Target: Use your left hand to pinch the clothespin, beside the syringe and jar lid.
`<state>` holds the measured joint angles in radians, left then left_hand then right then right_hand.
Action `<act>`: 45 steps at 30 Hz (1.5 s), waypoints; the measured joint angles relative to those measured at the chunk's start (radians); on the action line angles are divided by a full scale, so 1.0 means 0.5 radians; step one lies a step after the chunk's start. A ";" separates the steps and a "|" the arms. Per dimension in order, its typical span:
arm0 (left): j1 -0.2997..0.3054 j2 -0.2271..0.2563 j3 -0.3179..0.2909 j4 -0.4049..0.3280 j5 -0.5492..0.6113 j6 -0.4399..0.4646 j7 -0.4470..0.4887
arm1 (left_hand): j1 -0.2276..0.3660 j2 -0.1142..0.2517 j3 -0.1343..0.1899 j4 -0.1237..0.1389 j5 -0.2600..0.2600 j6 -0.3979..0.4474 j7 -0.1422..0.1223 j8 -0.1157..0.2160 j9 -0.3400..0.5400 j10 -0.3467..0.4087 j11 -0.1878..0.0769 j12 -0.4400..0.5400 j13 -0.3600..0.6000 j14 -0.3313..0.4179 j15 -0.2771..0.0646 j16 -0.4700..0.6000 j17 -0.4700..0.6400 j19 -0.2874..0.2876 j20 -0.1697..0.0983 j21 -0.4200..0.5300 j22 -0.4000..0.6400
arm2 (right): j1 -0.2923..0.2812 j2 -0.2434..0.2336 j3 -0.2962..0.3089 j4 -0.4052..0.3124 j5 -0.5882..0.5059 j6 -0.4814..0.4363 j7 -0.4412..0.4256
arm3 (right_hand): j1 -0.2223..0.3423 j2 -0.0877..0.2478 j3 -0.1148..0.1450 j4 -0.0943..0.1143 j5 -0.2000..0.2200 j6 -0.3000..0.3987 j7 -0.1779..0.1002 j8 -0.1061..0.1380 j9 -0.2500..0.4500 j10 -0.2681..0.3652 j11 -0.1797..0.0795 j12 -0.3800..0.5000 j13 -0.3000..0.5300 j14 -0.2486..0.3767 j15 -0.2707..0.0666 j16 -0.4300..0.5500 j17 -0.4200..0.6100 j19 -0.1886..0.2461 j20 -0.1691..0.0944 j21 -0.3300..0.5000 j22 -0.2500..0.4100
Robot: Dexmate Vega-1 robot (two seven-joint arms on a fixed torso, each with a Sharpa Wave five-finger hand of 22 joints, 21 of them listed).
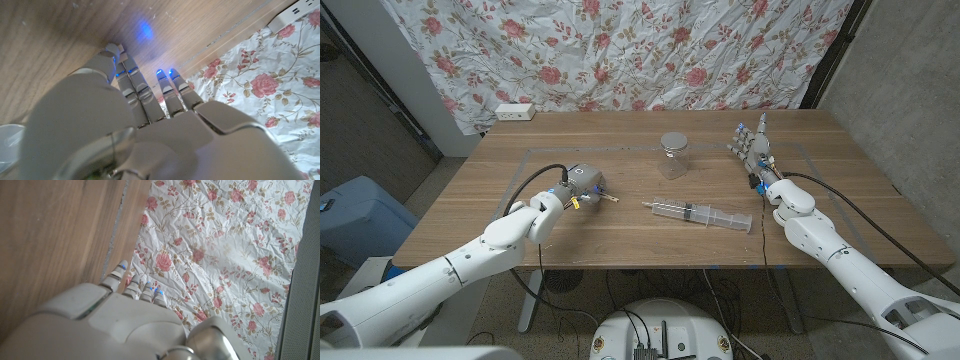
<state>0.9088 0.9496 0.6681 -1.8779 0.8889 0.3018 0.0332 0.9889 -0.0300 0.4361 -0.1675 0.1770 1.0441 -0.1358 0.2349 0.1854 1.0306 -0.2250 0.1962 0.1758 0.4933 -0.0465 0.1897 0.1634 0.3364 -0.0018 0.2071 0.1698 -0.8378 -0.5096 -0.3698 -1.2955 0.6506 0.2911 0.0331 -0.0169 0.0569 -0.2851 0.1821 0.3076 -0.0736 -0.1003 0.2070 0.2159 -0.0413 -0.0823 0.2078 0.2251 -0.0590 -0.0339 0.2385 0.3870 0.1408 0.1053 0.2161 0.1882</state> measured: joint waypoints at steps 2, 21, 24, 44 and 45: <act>0.003 0.005 -0.005 -0.006 -0.002 -0.005 0.001 | 0.000 0.000 -0.006 0.006 0.000 0.007 0.000 0.000 0.001 0.000 0.000 0.000 0.000 0.000 0.000 0.000 0.000 0.011 -0.011 0.000 0.000 | 0.000 0.000 0.000 0.000 0.000 0.000 0.000 | 0.000 0.000 0.000 0.000 0.000 0.000 0.000 0.000 0.000 0.000 0.000 0.000 0.000 0.000 0.000 0.000 0.000 0.000 0.000 0.000 0.000; 0.031 0.060 -0.074 -0.078 -0.005 -0.057 0.021 | 0.010 0.010 -0.006 0.006 0.000 0.006 0.000 0.000 -0.011 0.025 0.004 0.000 0.008 0.025 -0.003 0.000 0.004 0.011 -0.011 -0.009 0.000 | -0.001 0.000 0.000 0.000 -0.001 0.001 -0.002 | 0.000 0.000 0.000 0.000 0.000 0.000 0.000 0.000 0.000 0.000 0.000 0.000 0.000 0.000 0.000 0.000 0.000 0.000 0.000 0.000 0.000; 0.032 0.062 -0.076 -0.079 -0.008 -0.067 0.022 | 0.010 0.010 -0.023 0.006 0.000 0.006 0.000 -0.014 -0.012 0.025 0.004 0.000 0.008 0.025 -0.003 0.000 0.004 0.011 -0.011 -0.009 0.000 | -0.001 0.001 -0.001 0.000 -0.001 0.001 -0.002 | 0.000 0.000 0.000 0.000 0.000 0.000 0.000 0.000 0.000 0.000 0.000 0.000 0.000 0.000 0.000 0.000 0.000 0.000 0.000 0.000 0.000; 0.103 0.139 -0.185 -0.168 -0.050 -0.099 0.034 | 0.010 0.010 -0.033 0.000 0.000 0.006 0.000 -0.029 -0.012 0.025 0.004 -0.015 0.007 0.043 -0.007 0.000 0.004 0.021 0.000 -0.009 0.000 | -0.001 0.001 -0.001 0.000 -0.001 0.002 -0.003 | 0.000 0.000 0.000 0.000 0.000 0.000 0.000 0.000 0.000 0.000 0.000 0.000 0.000 0.000 0.000 0.000 0.000 0.000 0.000 0.000 0.000; 0.103 0.139 -0.185 -0.168 -0.053 -0.098 0.037 | 0.010 0.010 -0.033 0.000 0.000 0.006 0.000 -0.030 -0.012 0.025 0.004 -0.015 0.007 0.043 -0.007 0.000 0.004 0.021 0.000 -0.009 0.000 | -0.001 0.001 -0.001 0.000 -0.001 0.002 -0.003 | 0.000 0.000 0.000 0.000 0.000 0.000 0.000 0.000 0.000 0.000 0.000 0.000 0.000 0.000 0.000 0.000 0.000 0.000 0.000 0.000 0.000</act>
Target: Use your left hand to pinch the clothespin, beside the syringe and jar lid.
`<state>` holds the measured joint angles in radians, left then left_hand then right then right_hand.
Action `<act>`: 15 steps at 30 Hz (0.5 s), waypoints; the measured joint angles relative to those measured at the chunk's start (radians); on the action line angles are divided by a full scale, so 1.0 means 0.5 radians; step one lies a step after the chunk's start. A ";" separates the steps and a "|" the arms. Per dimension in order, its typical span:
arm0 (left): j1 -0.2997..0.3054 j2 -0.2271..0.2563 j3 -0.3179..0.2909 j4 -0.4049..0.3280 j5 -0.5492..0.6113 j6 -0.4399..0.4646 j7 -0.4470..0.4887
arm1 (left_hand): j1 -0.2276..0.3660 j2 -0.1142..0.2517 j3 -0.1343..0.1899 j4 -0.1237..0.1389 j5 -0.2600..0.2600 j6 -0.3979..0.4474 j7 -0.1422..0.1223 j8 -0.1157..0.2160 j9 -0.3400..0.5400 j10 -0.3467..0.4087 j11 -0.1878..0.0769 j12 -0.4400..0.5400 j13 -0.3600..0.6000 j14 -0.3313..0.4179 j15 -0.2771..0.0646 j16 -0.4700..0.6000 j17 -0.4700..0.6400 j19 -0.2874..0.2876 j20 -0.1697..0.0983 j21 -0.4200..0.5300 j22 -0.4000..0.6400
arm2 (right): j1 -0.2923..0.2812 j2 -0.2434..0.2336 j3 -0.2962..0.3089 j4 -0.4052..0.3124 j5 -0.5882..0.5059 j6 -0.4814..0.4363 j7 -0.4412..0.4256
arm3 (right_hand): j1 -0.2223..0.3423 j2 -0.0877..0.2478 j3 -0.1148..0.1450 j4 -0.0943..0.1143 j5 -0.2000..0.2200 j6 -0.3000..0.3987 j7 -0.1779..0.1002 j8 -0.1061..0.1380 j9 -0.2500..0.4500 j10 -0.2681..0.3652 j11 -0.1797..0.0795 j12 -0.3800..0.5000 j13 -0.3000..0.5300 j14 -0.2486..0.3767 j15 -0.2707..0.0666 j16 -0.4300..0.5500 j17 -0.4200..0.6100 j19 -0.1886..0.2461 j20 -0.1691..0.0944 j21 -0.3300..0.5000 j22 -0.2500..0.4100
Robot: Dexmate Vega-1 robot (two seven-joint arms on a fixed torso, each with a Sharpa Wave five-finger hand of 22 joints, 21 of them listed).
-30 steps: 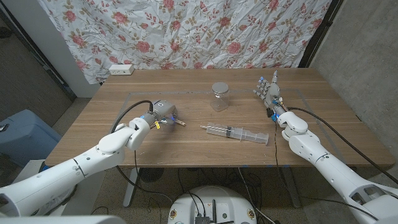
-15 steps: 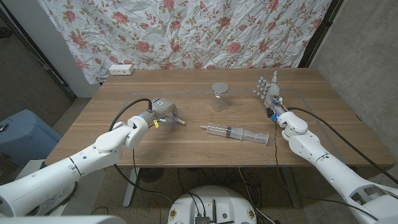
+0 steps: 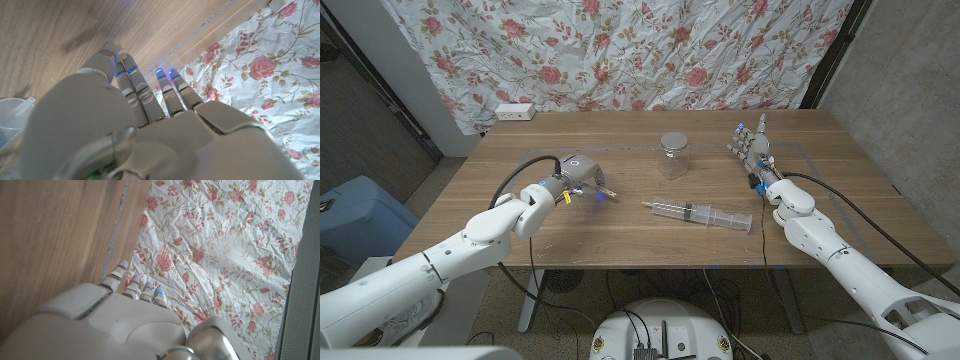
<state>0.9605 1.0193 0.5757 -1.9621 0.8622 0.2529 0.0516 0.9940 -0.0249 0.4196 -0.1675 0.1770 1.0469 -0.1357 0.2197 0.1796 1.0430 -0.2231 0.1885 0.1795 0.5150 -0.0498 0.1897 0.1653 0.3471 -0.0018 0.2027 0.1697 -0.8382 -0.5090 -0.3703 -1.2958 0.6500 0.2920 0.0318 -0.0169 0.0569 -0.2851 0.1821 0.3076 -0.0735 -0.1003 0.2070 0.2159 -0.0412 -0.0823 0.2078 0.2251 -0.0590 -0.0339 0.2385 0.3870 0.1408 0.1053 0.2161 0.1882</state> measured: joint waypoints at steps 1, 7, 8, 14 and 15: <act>0.008 0.004 -0.011 -0.005 -0.006 0.003 0.003 | 0.000 0.000 0.000 0.000 0.000 0.000 0.000 0.000 0.000 0.000 0.000 0.000 0.000 0.000 0.000 0.000 0.000 0.000 0.000 0.000 0.000 | 0.000 0.000 0.000 0.000 0.000 0.000 0.000 | 0.000 0.000 0.000 0.000 0.000 0.000 0.000 0.000 0.000 0.000 0.000 0.000 0.000 0.000 0.000 0.000 0.000 0.000 0.000 0.000 0.000; 0.037 0.005 -0.051 -0.018 -0.043 0.025 0.022 | -0.001 0.000 -0.006 0.006 0.000 0.000 0.000 0.000 0.009 0.000 0.000 0.000 0.000 0.000 0.000 0.000 0.000 0.000 0.000 0.000 0.000 | 0.000 0.000 0.000 0.000 0.000 0.000 0.001 | 0.000 0.000 0.000 0.000 0.000 0.000 0.000 0.000 0.000 0.000 0.000 0.000 0.000 0.000 0.000 0.000 0.000 0.000 0.000 0.000 0.000; 0.042 0.004 -0.058 -0.020 -0.058 0.031 0.028 | -0.001 0.001 -0.006 0.006 0.000 0.000 0.000 0.000 0.009 0.000 0.000 0.000 0.000 0.000 0.000 0.000 -0.002 0.000 0.000 0.000 0.000 | 0.000 0.000 0.000 0.000 0.000 0.000 0.001 | 0.000 0.000 0.000 0.000 0.000 0.000 0.000 0.000 0.000 0.000 0.000 0.000 0.000 0.000 0.000 0.000 0.000 0.000 0.000 0.000 0.000; 0.069 -0.007 -0.092 -0.026 -0.120 0.051 0.050 | -0.009 0.009 -0.006 0.006 0.000 0.000 0.000 0.000 0.009 0.000 0.000 0.000 0.000 0.000 0.000 0.000 -0.005 0.011 -0.011 0.000 0.000 | 0.000 -0.001 0.000 0.000 0.000 0.000 0.001 | 0.000 0.000 0.000 0.000 0.000 0.000 0.000 0.000 0.000 0.000 0.000 0.000 0.000 0.000 0.000 0.000 0.000 0.000 0.000 0.000 0.000; 0.073 -0.010 -0.098 -0.027 -0.135 0.055 0.054 | -0.011 0.011 -0.006 0.006 0.000 0.000 0.000 -0.001 0.009 0.000 0.000 0.000 0.000 0.000 0.000 0.000 -0.005 0.011 -0.011 0.000 0.000 | 0.000 -0.001 0.000 0.000 0.000 0.000 0.001 | 0.000 0.000 0.000 0.000 0.000 0.000 0.000 0.000 0.000 0.000 0.000 0.000 0.000 0.000 0.000 0.000 0.000 0.000 0.000 0.000 0.000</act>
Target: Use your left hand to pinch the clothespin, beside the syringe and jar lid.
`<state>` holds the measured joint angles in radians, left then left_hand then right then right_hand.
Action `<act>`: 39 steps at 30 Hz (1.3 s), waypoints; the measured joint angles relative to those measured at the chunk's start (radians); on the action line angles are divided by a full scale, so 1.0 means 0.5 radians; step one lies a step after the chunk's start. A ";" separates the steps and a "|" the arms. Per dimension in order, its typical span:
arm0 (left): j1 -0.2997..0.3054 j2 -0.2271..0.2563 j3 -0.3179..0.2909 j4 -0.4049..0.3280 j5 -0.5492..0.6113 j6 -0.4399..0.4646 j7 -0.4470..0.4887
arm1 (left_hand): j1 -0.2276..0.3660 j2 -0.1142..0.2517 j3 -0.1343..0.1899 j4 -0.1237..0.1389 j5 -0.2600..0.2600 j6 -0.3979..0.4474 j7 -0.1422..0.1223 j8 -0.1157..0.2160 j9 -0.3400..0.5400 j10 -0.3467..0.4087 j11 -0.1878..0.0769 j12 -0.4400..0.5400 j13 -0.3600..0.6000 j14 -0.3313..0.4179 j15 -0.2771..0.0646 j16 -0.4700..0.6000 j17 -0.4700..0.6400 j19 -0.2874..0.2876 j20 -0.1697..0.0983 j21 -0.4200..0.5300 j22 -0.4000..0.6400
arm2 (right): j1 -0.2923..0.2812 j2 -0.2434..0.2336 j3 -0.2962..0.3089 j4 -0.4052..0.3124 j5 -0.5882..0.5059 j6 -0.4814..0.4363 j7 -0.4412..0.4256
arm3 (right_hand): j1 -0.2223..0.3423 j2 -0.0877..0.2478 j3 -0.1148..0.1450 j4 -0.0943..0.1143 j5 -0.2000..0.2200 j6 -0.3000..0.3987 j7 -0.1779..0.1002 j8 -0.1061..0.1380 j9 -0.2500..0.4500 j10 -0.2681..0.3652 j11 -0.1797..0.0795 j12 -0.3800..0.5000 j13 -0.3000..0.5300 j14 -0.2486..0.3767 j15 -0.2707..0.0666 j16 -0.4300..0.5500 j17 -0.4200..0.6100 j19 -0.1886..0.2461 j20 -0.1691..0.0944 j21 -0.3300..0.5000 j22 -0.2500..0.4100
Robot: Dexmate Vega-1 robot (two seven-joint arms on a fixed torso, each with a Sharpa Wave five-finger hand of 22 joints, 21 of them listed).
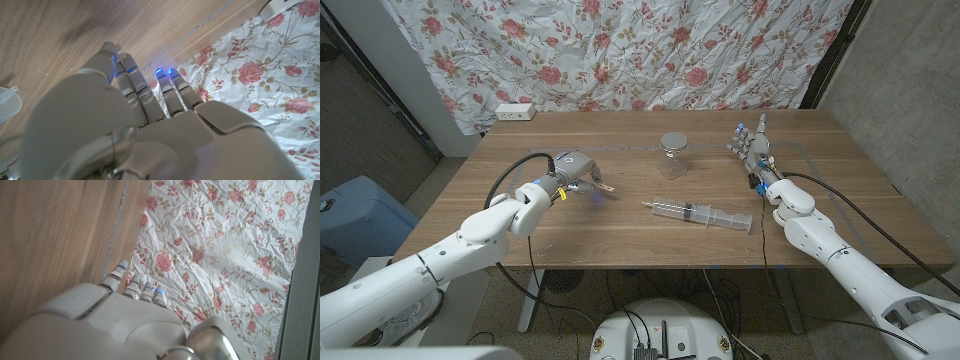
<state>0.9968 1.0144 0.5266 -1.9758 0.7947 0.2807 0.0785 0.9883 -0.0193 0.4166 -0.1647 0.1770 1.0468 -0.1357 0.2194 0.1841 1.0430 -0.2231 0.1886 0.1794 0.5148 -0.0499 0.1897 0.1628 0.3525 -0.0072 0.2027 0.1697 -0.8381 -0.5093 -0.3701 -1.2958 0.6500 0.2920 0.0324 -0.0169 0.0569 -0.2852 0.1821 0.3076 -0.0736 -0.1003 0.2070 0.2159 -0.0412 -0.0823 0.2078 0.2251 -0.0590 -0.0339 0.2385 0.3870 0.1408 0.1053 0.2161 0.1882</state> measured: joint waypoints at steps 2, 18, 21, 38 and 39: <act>0.005 -0.005 -0.008 -0.001 -0.026 0.005 0.006 | 0.000 0.000 0.000 0.000 0.000 0.000 0.000 0.000 0.000 0.000 0.000 0.000 0.000 0.000 0.000 0.000 0.000 0.000 0.000 0.000 0.000 | 0.000 0.000 0.000 0.000 0.000 0.000 0.000 | 0.000 0.000 0.000 0.000 0.000 0.000 0.000 0.000 0.000 0.000 0.000 0.000 0.000 0.000 0.000 0.000 0.000 0.000 0.000 0.000 0.000; 0.036 -0.066 -0.061 -0.005 -0.281 0.033 0.056 | 0.000 0.000 -0.016 0.000 0.000 0.000 0.000 -0.014 -0.001 0.000 0.000 0.000 0.000 0.007 0.007 0.000 0.000 0.000 0.000 0.000 0.000 | 0.000 0.000 0.000 0.000 0.000 0.000 0.000 | 0.000 0.000 0.000 0.000 0.000 0.000 0.000 0.000 0.000 0.000 0.000 0.000 0.000 0.000 0.000 0.000 0.000 0.000 0.000 0.000 0.000; 0.038 -0.077 -0.067 -0.003 -0.327 0.033 0.070 | 0.000 0.000 -0.016 0.000 0.000 0.000 0.000 -0.014 -0.001 0.000 0.000 0.000 0.000 0.007 0.007 0.000 0.001 0.000 0.000 0.000 0.000 | 0.000 0.000 0.000 0.000 0.000 0.000 0.000 | 0.000 0.000 0.000 0.000 0.000 0.000 0.000 0.000 0.000 0.000 0.000 0.000 0.000 0.000 0.000 0.000 0.000 0.000 0.000 0.000 0.000; 0.044 -0.111 -0.084 0.044 -0.557 -0.095 0.174 | 0.000 0.000 -0.025 0.008 0.000 0.000 0.000 -0.015 0.000 0.000 0.000 0.000 0.000 0.007 0.007 -0.010 0.001 0.000 0.000 0.000 0.000 | 0.000 0.000 0.000 0.000 0.001 -0.001 0.000 | 0.000 0.000 0.000 0.000 0.000 0.000 0.000 0.000 0.000 0.000 0.000 0.000 0.000 0.000 0.000 0.000 0.000 0.000 0.000 0.000 0.000; 0.045 -0.113 -0.085 0.049 -0.569 -0.104 0.183 | 0.000 0.000 -0.025 0.008 0.000 0.000 0.000 -0.015 0.000 0.000 0.000 0.000 0.000 0.007 0.007 -0.010 0.001 0.000 0.000 0.000 0.000 | 0.000 0.000 0.000 0.000 0.001 -0.001 0.000 | 0.000 0.000 0.000 0.000 0.000 0.000 0.000 0.000 0.000 0.000 0.000 0.000 0.000 0.000 0.000 0.000 0.000 0.000 0.000 0.000 0.000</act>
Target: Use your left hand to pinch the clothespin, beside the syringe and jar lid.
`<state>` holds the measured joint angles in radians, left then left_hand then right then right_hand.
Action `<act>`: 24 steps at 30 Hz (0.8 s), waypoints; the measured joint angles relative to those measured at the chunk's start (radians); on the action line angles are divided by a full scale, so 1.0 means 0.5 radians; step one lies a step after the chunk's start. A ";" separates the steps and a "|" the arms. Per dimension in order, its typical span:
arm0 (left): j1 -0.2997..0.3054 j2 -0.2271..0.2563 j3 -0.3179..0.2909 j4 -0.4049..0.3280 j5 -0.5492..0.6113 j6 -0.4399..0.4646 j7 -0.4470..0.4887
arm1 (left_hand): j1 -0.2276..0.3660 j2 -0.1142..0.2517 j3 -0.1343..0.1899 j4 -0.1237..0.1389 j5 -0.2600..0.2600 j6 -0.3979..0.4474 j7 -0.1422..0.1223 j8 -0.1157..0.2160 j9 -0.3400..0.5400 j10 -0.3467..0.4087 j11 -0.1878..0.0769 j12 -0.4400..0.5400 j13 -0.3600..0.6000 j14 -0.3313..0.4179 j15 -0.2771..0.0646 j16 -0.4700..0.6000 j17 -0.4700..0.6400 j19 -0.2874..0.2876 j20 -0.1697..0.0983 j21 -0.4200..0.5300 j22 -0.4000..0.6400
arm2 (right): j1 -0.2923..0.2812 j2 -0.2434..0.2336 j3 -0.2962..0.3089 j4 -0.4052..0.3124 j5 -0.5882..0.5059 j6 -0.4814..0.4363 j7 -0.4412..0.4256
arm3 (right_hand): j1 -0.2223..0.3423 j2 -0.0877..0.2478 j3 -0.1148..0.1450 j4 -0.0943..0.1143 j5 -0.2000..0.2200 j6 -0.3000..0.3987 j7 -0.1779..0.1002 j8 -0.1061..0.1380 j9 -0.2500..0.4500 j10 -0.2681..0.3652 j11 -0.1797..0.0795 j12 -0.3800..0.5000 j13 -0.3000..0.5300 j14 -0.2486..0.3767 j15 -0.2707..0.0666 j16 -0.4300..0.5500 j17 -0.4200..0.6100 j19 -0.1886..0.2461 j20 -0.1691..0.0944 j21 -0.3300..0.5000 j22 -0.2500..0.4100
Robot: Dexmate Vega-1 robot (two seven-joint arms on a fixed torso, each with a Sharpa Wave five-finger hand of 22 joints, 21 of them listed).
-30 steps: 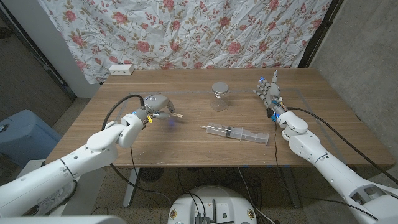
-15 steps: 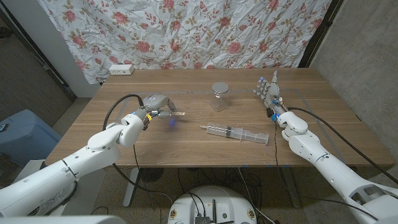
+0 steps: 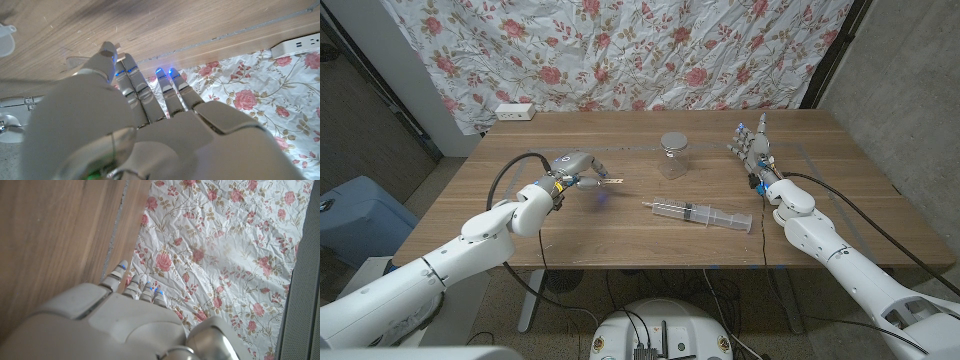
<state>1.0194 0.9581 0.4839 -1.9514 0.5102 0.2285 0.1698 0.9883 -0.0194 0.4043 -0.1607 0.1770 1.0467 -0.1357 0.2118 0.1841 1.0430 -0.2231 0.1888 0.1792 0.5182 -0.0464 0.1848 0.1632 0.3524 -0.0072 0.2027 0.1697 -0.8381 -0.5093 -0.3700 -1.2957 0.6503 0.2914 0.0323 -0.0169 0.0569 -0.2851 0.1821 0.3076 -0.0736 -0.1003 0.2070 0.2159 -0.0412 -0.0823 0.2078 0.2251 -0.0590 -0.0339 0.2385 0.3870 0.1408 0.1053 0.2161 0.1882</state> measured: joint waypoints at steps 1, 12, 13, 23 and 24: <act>0.000 0.000 -0.001 0.001 -0.004 -0.003 0.002 | 0.000 0.000 0.000 0.000 0.000 0.000 0.000 0.000 0.000 0.000 0.000 0.000 0.000 0.000 0.000 0.000 0.000 0.000 0.000 0.000 0.000 | 0.000 0.000 0.000 0.000 0.000 0.000 0.000 | 0.000 0.000 0.000 0.000 0.000 0.000 0.000 0.000 0.000 0.000 0.000 0.000 0.000 0.000 0.000 0.000 0.000 0.000 0.000 0.000 0.000; 0.011 -0.020 -0.024 0.035 -0.164 -0.069 0.032 | -0.006 0.006 -0.011 -0.005 0.000 0.000 0.000 -0.010 -0.001 0.000 0.000 -0.008 0.000 0.000 0.000 -0.003 0.000 0.000 0.000 0.000 0.000 | 0.000 0.000 0.000 0.000 0.000 0.000 0.000 | 0.000 0.000 0.000 0.000 0.000 0.000 0.000 0.000 0.000 0.000 0.000 0.000 0.000 0.000 0.000 0.000 0.000 0.000 0.000 0.000 0.000; 0.011 -0.021 -0.024 0.035 -0.168 -0.070 0.032 | -0.006 0.006 -0.011 -0.005 0.000 0.000 0.000 -0.010 -0.001 0.000 0.000 -0.008 0.000 0.000 0.000 -0.007 0.000 0.000 0.000 0.000 0.000 | 0.000 0.000 0.000 0.000 0.000 0.000 0.000 | 0.000 0.000 0.000 0.000 0.000 0.000 0.000 0.000 0.000 0.000 0.000 0.000 0.000 0.000 0.000 0.000 0.000 0.000 0.000 0.000 0.000; 0.012 -0.051 -0.037 0.054 -0.321 -0.089 0.031 | -0.005 0.005 -0.017 -0.011 0.000 -0.007 0.007 -0.021 -0.001 -0.015 0.000 -0.016 0.000 0.000 0.000 -0.007 0.000 0.000 0.000 0.000 0.000 | 0.000 0.000 0.000 -0.001 0.000 0.000 0.000 | 0.000 0.000 0.000 0.000 0.000 0.000 0.000 0.000 0.000 0.000 0.000 0.000 0.000 0.000 0.000 0.000 0.000 0.000 0.000 0.000 0.000; 0.012 -0.053 -0.038 0.055 -0.334 -0.090 0.030 | -0.005 0.005 -0.017 -0.011 0.000 -0.007 0.007 -0.021 -0.001 -0.015 0.000 -0.016 0.000 0.000 0.000 -0.007 0.000 0.000 0.000 0.000 0.000 | 0.000 0.000 0.000 -0.001 0.000 0.000 0.000 | 0.000 0.000 0.000 0.000 0.000 0.000 0.000 0.000 0.000 0.000 0.000 0.000 0.000 0.000 0.000 0.000 0.000 0.000 0.000 0.000 0.000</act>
<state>1.0253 0.9317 0.4647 -1.9242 0.3433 0.1838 0.1850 0.9856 -0.0167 0.3959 -0.1661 0.1770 1.0431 -0.1322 0.2011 0.1835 1.0354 -0.2231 0.1809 0.1791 0.5182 -0.0464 0.1811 0.1633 0.3524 -0.0072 0.2027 0.1696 -0.8380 -0.5094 -0.3700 -1.2960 0.6503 0.2914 0.0321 -0.0169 0.0569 -0.2851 0.1821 0.3076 -0.0736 -0.1003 0.2070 0.2159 -0.0412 -0.0823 0.2078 0.2251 -0.0590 -0.0339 0.2385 0.3870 0.1408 0.1053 0.2161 0.1882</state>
